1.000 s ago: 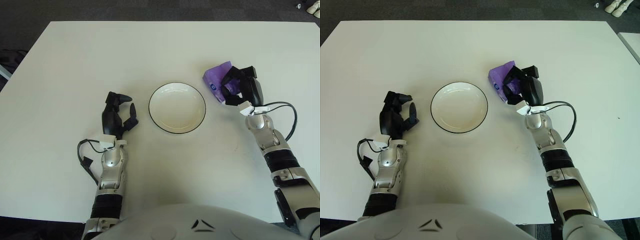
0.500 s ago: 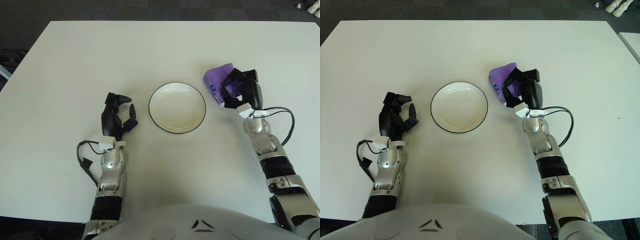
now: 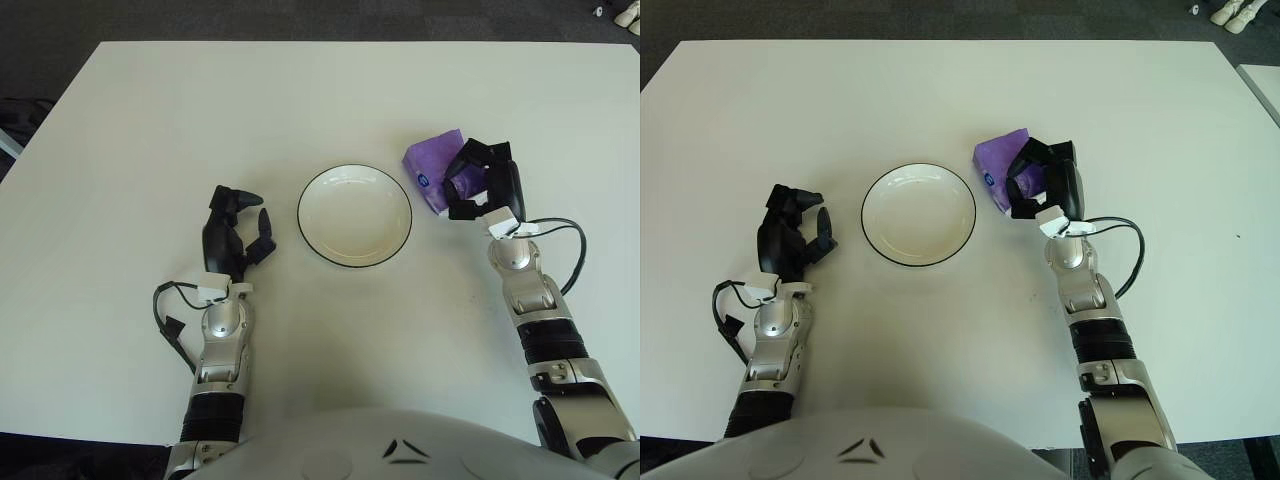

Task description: Put the tissue paper into the plate.

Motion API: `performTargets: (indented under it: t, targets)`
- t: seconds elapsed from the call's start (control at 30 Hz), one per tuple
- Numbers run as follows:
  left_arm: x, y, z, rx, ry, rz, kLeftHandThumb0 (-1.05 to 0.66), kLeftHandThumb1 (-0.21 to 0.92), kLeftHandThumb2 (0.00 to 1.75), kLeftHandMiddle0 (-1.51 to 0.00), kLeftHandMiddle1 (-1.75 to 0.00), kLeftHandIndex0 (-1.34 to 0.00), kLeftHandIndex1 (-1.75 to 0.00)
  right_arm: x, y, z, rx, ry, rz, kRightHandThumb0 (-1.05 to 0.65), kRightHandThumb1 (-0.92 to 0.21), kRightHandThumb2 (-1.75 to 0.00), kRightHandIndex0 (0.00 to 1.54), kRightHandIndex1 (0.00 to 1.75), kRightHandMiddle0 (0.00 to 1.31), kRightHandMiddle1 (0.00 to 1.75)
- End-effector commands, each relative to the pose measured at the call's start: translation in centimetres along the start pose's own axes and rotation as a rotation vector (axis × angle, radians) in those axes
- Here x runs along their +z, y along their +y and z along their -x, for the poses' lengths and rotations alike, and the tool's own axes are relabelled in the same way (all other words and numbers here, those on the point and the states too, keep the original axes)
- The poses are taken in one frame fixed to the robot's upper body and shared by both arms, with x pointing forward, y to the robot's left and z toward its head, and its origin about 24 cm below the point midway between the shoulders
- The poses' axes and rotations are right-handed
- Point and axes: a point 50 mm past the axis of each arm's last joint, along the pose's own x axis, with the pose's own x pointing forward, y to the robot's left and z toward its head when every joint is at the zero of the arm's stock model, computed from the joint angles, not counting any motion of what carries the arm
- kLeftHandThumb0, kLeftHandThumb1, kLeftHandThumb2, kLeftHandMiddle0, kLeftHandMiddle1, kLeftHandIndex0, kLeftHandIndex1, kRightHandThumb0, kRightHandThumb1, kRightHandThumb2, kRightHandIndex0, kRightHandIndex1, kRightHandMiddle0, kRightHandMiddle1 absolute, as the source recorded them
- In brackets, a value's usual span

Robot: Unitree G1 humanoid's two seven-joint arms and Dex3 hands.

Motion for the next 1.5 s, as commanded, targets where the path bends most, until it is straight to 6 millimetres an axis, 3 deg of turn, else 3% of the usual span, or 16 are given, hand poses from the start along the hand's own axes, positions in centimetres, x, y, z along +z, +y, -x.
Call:
performTargets:
  t: [0.0,0.43,1.07,1.47]
  targets:
    - [-3.1,1.1,2.2,0.026,0.182,-0.047,-0.41,0.55,1.03,-0.63,-1.45,-0.43,-1.75,-0.2,0.0,0.7,-0.007,0.01,-0.045,-0.07,-0.17,-1.53,1.37,1.75,1.17,1.75]
    - [-3.3,1.0,1.9,0.02,0.174,-0.042,-0.41,0.55,1.03,-0.63,-1.45,-0.42,-1.75,1.7,-0.6,-0.8,-0.065,-0.082,-0.086,-0.09,-0.17,-1.53,1.38,1.75,1.17,1.75]
    - [-3.3,0.9,1.8,0.003,0.159,-0.034,-0.41,0.54,1.05,-0.63,-1.45,-0.44,-1.75,2.7,-0.7,-1.6,-0.081,-0.153,-0.188,-0.1,-0.14,-1.56,1.4,1.75,1.17,1.75]
    - [-3.3,0.9,1.7,0.007,0.168,-0.038,-0.41,0.55,1.02,-0.61,-1.4,-0.42,-1.75,3.4,-0.4,-1.9,-0.098,-0.205,-0.211,-0.15,-0.22,-1.48,1.42,1.75,1.16,1.75]
